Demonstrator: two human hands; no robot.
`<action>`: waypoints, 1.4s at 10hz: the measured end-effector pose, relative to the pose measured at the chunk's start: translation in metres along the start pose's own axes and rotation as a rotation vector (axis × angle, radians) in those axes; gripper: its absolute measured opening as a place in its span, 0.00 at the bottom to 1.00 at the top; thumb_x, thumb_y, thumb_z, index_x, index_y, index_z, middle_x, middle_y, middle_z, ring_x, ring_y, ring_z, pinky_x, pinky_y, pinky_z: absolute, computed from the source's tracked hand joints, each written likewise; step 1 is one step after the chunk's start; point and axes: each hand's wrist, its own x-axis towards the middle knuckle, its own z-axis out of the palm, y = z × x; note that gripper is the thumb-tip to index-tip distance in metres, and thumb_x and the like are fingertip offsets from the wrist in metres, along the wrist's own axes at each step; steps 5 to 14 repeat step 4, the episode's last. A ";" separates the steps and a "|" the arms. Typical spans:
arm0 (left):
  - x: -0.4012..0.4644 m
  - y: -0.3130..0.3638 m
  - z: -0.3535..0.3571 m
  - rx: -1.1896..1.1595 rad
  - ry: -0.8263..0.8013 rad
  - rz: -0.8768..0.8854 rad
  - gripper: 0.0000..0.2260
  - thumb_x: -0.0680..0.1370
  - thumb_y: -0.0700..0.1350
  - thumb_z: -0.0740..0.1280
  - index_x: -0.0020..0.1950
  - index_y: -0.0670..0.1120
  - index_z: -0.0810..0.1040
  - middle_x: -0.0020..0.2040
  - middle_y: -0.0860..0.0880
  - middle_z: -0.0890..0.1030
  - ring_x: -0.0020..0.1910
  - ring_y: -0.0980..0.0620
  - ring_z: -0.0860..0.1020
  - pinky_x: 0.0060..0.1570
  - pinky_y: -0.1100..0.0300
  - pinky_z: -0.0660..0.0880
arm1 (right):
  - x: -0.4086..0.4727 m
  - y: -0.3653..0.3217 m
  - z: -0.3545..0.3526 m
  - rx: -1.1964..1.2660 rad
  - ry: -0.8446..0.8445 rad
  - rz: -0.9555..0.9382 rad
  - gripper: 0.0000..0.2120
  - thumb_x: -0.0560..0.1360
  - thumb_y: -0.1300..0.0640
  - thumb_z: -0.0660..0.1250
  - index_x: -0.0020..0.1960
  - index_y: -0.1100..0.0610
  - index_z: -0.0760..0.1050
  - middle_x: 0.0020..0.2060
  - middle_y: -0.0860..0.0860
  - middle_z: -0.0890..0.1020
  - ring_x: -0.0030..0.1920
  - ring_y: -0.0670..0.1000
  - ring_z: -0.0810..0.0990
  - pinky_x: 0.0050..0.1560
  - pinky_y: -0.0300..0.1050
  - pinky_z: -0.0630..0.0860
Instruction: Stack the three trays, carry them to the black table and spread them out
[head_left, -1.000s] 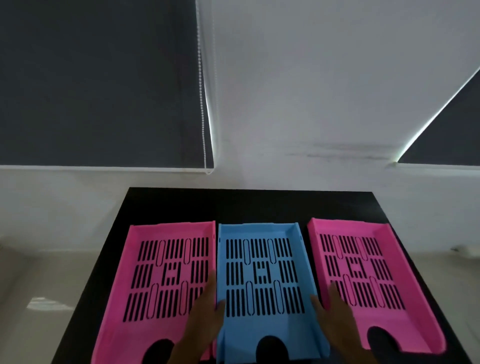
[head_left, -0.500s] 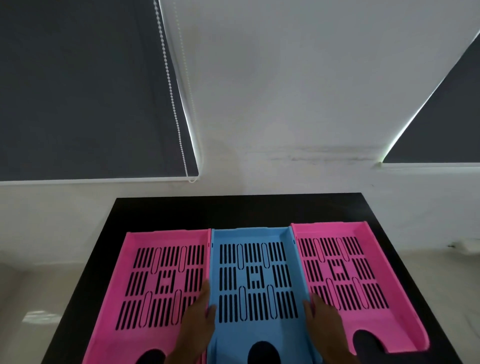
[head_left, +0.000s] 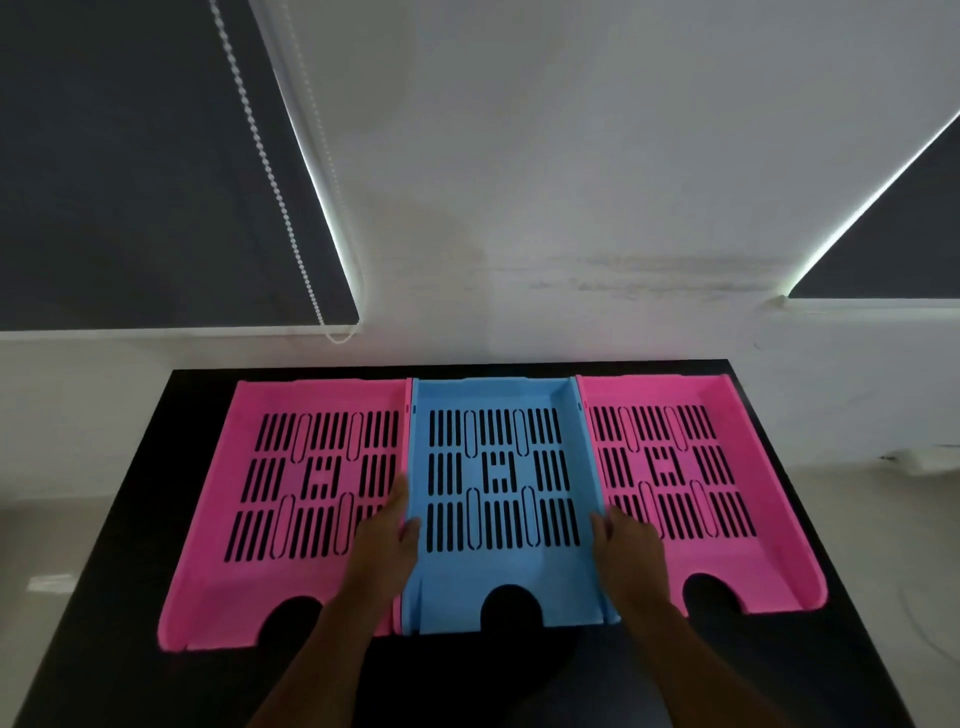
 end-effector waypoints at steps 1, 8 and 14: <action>0.010 0.000 0.002 -0.005 0.015 -0.001 0.31 0.83 0.41 0.63 0.82 0.50 0.50 0.27 0.51 0.66 0.21 0.61 0.60 0.21 0.68 0.66 | 0.011 -0.004 -0.002 -0.007 0.016 -0.009 0.12 0.84 0.55 0.59 0.45 0.57 0.74 0.35 0.51 0.82 0.32 0.45 0.84 0.28 0.32 0.77; 0.016 0.019 0.000 0.055 0.005 0.018 0.32 0.83 0.42 0.61 0.82 0.47 0.48 0.79 0.37 0.64 0.71 0.38 0.74 0.71 0.48 0.70 | 0.013 -0.019 -0.007 0.073 0.014 -0.001 0.11 0.84 0.55 0.59 0.46 0.57 0.73 0.40 0.56 0.83 0.34 0.46 0.83 0.32 0.35 0.79; 0.016 0.019 0.000 0.055 0.005 0.018 0.32 0.83 0.42 0.61 0.82 0.47 0.48 0.79 0.37 0.64 0.71 0.38 0.74 0.71 0.48 0.70 | 0.013 -0.019 -0.007 0.073 0.014 -0.001 0.11 0.84 0.55 0.59 0.46 0.57 0.73 0.40 0.56 0.83 0.34 0.46 0.83 0.32 0.35 0.79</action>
